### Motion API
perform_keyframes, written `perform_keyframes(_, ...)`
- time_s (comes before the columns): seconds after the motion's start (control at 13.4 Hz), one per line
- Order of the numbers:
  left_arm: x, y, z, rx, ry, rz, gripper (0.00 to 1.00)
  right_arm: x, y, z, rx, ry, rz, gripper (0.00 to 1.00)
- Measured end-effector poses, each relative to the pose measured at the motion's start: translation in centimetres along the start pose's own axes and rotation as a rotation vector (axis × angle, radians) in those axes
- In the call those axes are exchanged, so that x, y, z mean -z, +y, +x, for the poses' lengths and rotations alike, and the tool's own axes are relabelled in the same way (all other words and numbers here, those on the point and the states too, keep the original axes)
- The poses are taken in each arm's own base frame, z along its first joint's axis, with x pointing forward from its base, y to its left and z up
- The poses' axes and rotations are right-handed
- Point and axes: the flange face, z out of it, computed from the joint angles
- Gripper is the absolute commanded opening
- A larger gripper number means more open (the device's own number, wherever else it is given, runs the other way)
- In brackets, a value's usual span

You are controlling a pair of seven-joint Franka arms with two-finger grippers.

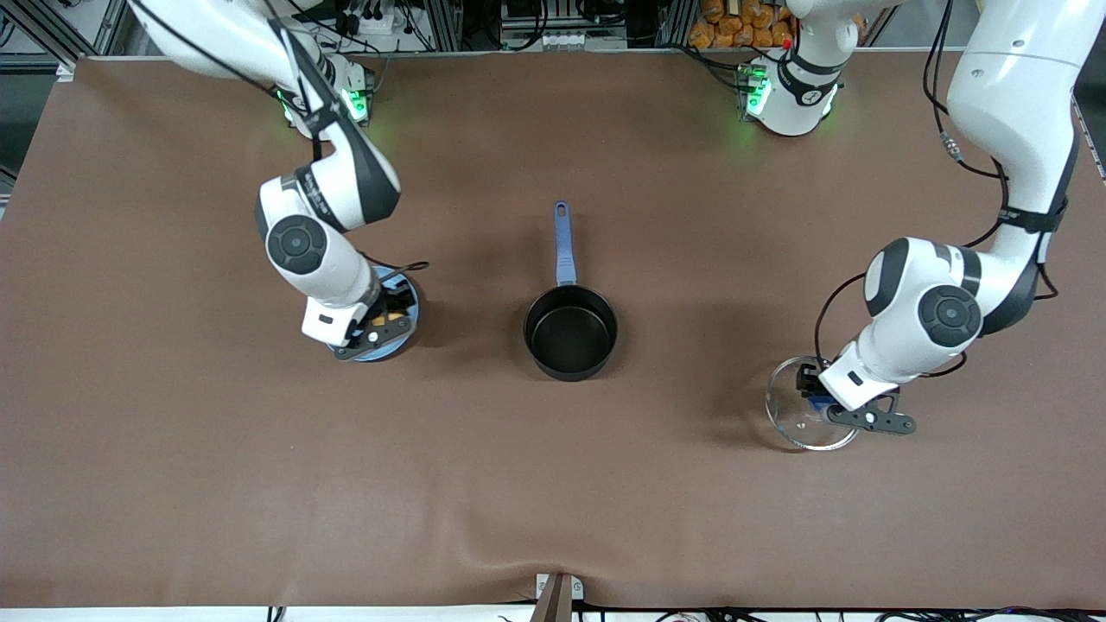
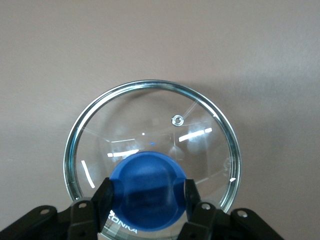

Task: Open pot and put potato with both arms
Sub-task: 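Carry the potato into the saucepan while the left gripper releases the lid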

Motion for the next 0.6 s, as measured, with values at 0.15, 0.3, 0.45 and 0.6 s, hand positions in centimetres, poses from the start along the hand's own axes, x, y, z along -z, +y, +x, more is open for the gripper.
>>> perform_keyframes(0.15, -2.1, 0.6, -1.2, -0.003, 0.023, -0.019, 0.0, 4.1, -4.1, 2.2, -0.041, 0.054, 0.085, 0.0)
perform_keyframes(0.3, -3.3, 0.1, -2.1, 0.0, 0.052, -0.024, 0.0, 6.3, -8.0, 4.1, -0.083, 0.069, 0.128, 0.0)
perform_keyframes(0.45, -3.3, -0.1, -2.2, -0.022, 0.063, -0.006, 0.51, 5.9, -12.7, 6.5, -0.131, 0.065, 0.15, 0.0)
perform_keyframes(0.6, -3.2, -0.1, -2.1, -0.038, 0.069, 0.006, 1.0, 3.0, -17.4, 8.5, -0.145, 0.058, 0.157, 0.0)
